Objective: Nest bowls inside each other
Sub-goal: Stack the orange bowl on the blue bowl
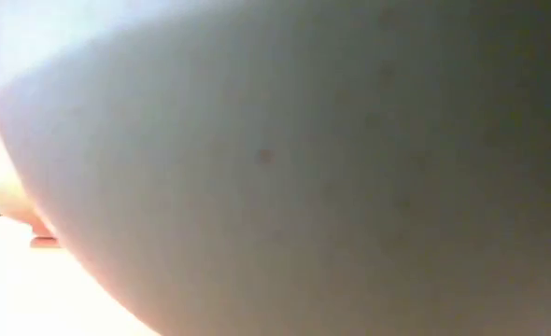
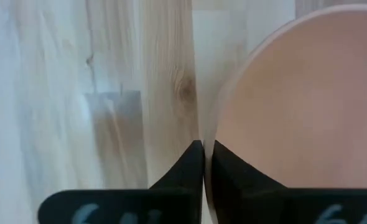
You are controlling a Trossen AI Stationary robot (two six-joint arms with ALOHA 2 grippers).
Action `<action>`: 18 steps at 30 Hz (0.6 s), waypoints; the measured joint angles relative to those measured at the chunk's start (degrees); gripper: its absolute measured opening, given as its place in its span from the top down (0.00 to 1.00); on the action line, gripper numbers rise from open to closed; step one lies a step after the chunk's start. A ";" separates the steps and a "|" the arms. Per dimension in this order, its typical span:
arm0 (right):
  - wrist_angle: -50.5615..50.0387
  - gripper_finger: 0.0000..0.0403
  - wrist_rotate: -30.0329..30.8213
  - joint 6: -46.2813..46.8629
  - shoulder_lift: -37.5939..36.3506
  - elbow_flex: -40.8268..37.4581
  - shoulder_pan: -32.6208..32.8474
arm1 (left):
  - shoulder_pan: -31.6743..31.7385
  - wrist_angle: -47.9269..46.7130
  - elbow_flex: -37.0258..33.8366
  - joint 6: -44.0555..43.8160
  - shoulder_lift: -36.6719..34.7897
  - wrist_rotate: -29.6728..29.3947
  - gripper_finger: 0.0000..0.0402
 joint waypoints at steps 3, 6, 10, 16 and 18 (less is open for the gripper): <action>0.05 0.86 1.23 9.90 -0.69 -0.63 4.36 | 0.01 -4.74 4.02 1.95 -1.08 -0.71 1.00; 0.11 0.82 0.42 15.15 -1.40 -1.86 7.37 | 0.81 -9.10 8.28 2.82 -1.93 -0.73 1.00; 1.30 0.74 -1.54 15.41 -1.33 -3.92 7.83 | 1.73 -13.91 17.13 1.41 -2.50 0.63 1.00; 3.02 0.61 -0.16 15.58 -1.23 -8.25 7.03 | -0.74 -17.36 35.66 -0.73 -1.90 3.24 1.00; 3.36 0.57 -0.21 16.02 -1.26 -9.88 6.67 | -2.00 -18.06 42.03 -0.75 -0.43 3.24 1.00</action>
